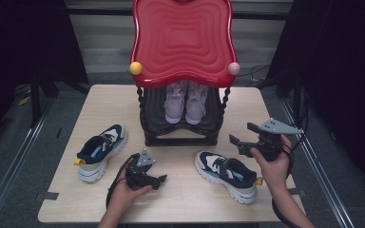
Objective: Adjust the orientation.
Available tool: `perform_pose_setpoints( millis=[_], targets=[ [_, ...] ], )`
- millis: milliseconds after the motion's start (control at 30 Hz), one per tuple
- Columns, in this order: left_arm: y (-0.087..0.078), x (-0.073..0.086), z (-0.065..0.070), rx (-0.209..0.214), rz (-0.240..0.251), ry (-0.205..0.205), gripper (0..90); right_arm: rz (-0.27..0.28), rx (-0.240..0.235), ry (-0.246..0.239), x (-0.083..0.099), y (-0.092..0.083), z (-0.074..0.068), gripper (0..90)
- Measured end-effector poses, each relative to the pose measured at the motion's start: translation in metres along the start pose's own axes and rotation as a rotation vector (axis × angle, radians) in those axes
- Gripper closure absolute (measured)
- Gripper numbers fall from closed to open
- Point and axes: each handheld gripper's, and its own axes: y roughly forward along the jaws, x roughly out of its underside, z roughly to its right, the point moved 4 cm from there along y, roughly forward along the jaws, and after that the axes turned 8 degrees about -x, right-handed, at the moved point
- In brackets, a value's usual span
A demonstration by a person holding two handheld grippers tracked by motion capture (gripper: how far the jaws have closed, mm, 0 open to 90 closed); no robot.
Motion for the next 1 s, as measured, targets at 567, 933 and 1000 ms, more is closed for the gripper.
perform_pose_setpoints(
  millis=[567,933,1000],
  targets=[
    [0.000,0.000,0.000,0.000,0.000,0.000,15.9,-0.045,0.062,0.040,0.032,-0.010,0.031,16.0],
    [0.000,0.000,0.000,0.000,0.000,0.000,15.9,-0.102,0.089,0.063,0.056,-0.005,0.045,15.8],
    [0.000,0.000,0.000,0.000,0.000,0.000,15.9,-0.114,0.093,0.060,0.061,-0.003,0.047,15.4]
  ],
)
